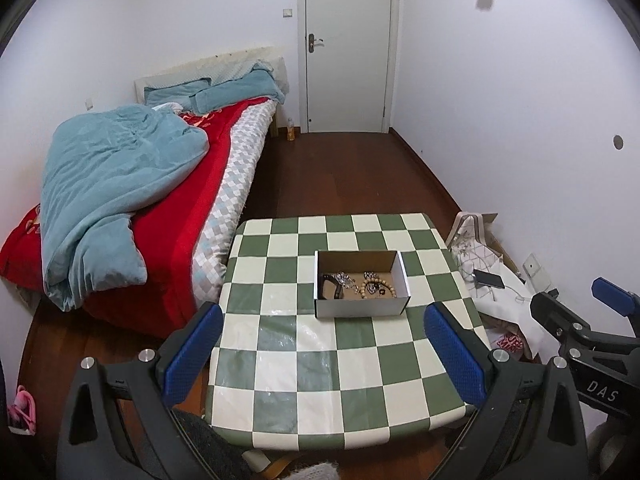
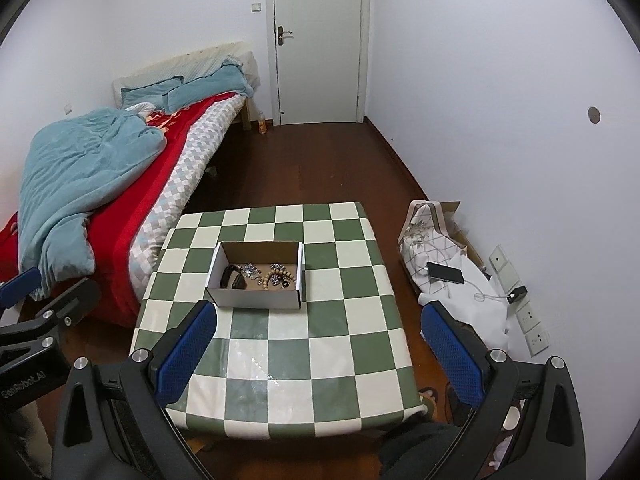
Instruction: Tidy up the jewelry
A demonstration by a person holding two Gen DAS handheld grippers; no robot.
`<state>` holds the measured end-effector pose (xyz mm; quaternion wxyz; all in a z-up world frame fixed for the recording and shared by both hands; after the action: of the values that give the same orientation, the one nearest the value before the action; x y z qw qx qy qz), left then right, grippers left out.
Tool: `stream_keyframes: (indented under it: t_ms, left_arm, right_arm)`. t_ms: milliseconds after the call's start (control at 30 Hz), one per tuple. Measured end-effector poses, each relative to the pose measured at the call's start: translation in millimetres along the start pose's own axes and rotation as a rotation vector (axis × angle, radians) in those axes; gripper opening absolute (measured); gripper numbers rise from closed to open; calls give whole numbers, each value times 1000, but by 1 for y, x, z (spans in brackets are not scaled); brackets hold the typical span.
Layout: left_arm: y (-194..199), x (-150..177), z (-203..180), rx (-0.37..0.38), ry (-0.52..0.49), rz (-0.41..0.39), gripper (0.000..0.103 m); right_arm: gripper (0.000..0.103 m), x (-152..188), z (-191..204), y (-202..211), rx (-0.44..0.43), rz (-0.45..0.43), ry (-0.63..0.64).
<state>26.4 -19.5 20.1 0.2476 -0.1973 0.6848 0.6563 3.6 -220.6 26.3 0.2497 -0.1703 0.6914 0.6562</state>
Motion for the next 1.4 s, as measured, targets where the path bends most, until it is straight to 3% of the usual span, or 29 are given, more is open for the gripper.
stream_keyframes:
  t_ms: [433, 767, 1400]
  left_arm:
    - [-19, -33, 6, -48, 35, -1, 103]
    - [-47, -53, 11, -86, 58, 28, 103]
    - [-116, -44, 15, -138, 54, 168, 103]
  right_arm:
    - [103, -35, 2, -17, 20, 8, -1]
    - [103, -58, 13, -61, 37, 62, 15]
    - [103, -72, 28, -139, 88, 173, 67]
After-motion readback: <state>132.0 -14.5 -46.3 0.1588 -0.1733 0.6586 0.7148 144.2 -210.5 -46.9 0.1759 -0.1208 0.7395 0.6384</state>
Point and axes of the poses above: each gripper's, at about its wrist camera, not at the fingertips, and y roughly against the way its jaws point, z to its left, x to its underside, the point moved 4 cm from there along -y, roughly the way its jaws point, and after that the axes turned 11 degrees about z, right-handed, at the moved point
